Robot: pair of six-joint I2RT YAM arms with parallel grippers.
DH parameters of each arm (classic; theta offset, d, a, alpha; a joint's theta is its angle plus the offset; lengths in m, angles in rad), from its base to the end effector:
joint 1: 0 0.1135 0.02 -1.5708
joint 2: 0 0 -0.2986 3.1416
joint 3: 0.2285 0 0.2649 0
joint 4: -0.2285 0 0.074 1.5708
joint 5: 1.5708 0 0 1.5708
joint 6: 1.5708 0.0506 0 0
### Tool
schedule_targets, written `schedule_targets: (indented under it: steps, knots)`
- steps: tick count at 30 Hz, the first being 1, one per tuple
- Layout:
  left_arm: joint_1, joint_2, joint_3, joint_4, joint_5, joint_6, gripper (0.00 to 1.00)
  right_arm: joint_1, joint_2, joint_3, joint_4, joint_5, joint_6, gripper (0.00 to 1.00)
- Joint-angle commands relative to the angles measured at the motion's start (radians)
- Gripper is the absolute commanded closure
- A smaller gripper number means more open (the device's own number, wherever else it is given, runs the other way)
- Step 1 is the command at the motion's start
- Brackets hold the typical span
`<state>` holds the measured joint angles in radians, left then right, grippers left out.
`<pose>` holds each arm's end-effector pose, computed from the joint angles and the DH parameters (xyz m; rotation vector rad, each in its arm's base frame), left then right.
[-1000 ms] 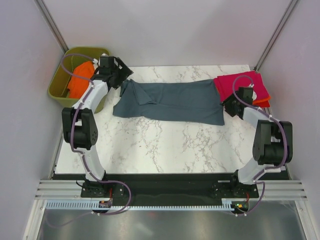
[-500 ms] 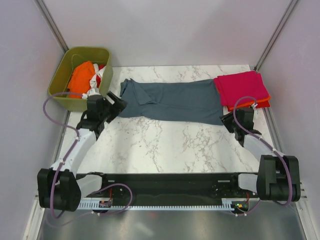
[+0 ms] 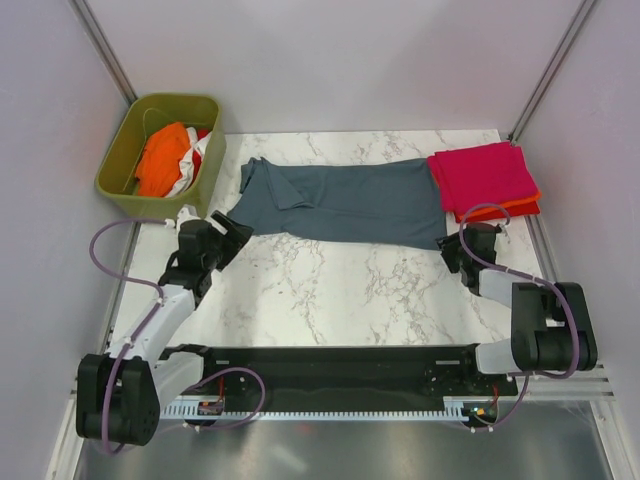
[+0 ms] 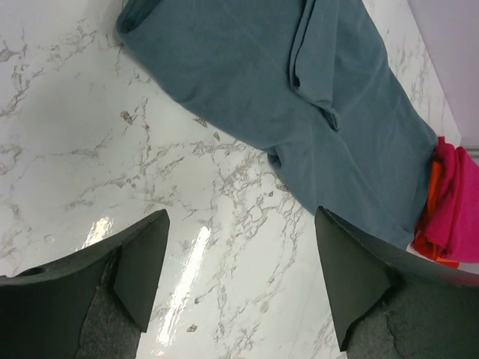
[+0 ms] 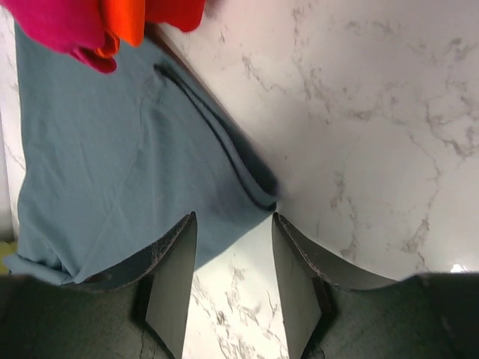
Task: Fold and stack the t-shirts
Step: Fold the tshirt
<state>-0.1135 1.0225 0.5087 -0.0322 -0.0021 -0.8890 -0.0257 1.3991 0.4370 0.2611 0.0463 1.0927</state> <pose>0.2236 -0.0254 0.2291 -0.8233 2.0123 -0.5857 0.2608 -0.0090 0.1500 1.2533 1.9555 0.5024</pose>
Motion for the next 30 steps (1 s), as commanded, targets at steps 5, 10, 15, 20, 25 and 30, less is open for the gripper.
schedule_targets:
  steps: [5,10,15,20,25,30]
  knots:
    - [-0.002,0.062,-0.076,0.155,-0.090,-0.090,0.16,0.003,0.089,0.012,0.086,0.122,0.062,0.64]
    - [0.000,0.122,-0.111,0.232,-0.133,-0.159,0.20,0.003,0.115,0.065,0.038,0.136,0.021,0.99]
    - [-0.002,0.180,-0.147,0.349,-0.156,-0.217,0.27,0.001,0.060,0.072,-0.020,0.174,-0.034,1.00]
    - [-0.002,0.287,-0.133,0.423,-0.174,-0.245,0.32,0.000,0.008,0.065,-0.049,0.193,-0.063,1.00]
    - [-0.003,0.407,-0.095,0.508,-0.188,-0.268,0.36,-0.002,0.008,0.066,-0.042,0.170,-0.073,1.00]
    - [-0.003,0.514,-0.035,0.514,-0.242,-0.284,0.37,-0.002,0.017,0.059,-0.022,0.149,-0.071,1.00]
